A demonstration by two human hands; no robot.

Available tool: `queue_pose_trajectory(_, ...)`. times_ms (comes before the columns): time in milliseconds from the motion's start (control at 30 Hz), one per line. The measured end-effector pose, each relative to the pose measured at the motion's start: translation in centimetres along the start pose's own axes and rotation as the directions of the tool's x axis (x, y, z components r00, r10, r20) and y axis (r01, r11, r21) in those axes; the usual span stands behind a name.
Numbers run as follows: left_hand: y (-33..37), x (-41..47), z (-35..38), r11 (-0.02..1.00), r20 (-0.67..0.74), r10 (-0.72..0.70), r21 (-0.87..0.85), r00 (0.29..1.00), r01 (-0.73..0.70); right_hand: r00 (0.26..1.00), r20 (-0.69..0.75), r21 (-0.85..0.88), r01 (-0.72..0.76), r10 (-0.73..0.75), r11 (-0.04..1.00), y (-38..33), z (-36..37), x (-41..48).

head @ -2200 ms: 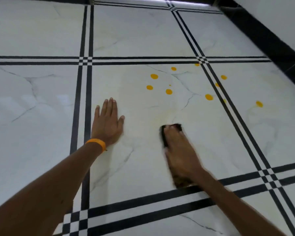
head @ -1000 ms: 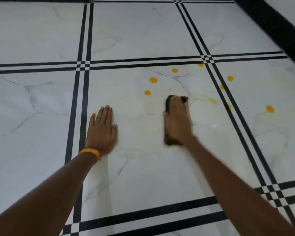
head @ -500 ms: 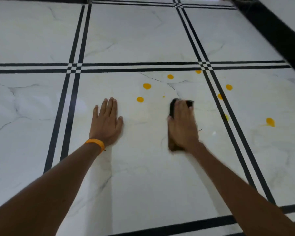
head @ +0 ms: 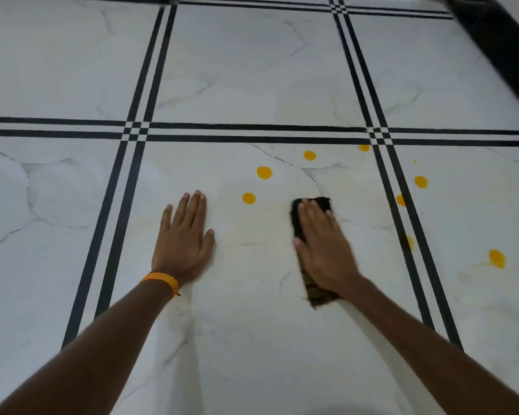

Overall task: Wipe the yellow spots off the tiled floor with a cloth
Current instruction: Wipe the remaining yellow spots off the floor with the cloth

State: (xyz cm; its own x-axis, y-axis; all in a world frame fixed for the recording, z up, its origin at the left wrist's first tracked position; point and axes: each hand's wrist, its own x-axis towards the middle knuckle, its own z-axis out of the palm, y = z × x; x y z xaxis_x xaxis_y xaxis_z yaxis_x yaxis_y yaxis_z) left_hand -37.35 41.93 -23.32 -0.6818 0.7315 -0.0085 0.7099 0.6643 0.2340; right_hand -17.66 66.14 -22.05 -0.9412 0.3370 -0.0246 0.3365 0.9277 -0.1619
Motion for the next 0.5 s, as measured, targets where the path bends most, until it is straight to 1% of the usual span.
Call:
queue_pose_trajectory(33, 0.1, 0.2, -0.2, 1.0, 0.009, -0.003, -0.003, 1.0, 0.003, 0.999, -0.02, -0.003, -0.032, 0.032, 0.999, 2.2, -0.4, 0.1)
queue_pose_trajectory(67, 0.2, 0.1, -0.2, 1.0, 0.011, -0.01, -0.002, 1.0, 0.01, 0.992, -0.042, -0.009, -0.118, 0.117, 0.993, 4.5, -0.8, 1.1)
queue_pose_trajectory(133, 0.1, 0.2, 0.0, 1.0, -0.005, -0.009, 0.006, 1.0, 0.009, 0.949, -0.087, -0.025, -0.307, 0.304, 0.951, 7.9, -2.1, 6.1)
queue_pose_trajectory(167, 0.1, 0.1, 0.2, 1.0, -0.004, -0.004, -0.002, 1.0, 0.004, 0.926, -0.096, -0.02, -0.368, 0.365, 0.93, 8.4, -2.5, 9.0)
queue_pose_trajectory(233, -0.2, 0.0, 0.2, 1.0, -0.018, -0.006, -0.008, 1.0, 0.006, 0.894, -0.072, 0.024, -0.442, 0.443, 0.897, 6.2, -2.5, 13.3)
queue_pose_trajectory(267, -0.2, 0.0, 0.2, 1.0, -0.025, -0.004, -0.015, 1.0, 0.004, 0.902, -0.082, 0.0, -0.425, 0.424, 0.905, 4.4, -1.9, 14.2)
queue_pose_trajectory(300, -0.2, 0.2, 0.3, 1.0, -0.036, 0.002, -0.023, 0.999, -0.003, 0.932, -0.103, -0.02, -0.352, 0.348, 0.936, 2.6, -1.3, 14.1)
queue_pose_trajectory(367, 0.0, 0.2, 0.3, 0.999, -0.035, -0.004, -0.034, 0.999, 0.003, 0.985, -0.095, -0.044, -0.146, 0.141, 0.988, -0.4, -0.2, 10.6)
queue_pose_trajectory(400, 0.0, 0.1, 0.3, 0.999, -0.041, -0.005, -0.046, 0.999, 0.003, 0.996, -0.061, -0.047, -0.074, 0.071, 0.996, -0.9, -0.1, 8.3)
queue_pose_trajectory(433, 0.1, -0.2, 0.3, 0.999, -0.045, -0.006, -0.048, 0.999, 0.004, 0.998, -0.031, -0.03, -0.052, 0.051, 0.998, -0.5, 0.0, 6.2)
queue_pose_trajectory(500, -0.1, 0.7, -0.3, 1.0, -0.055, 0.001, -0.03, 0.998, -0.002, 0.995, -0.05, -0.008, -0.089, 0.089, 0.996, 2.1, -0.6, 5.5)
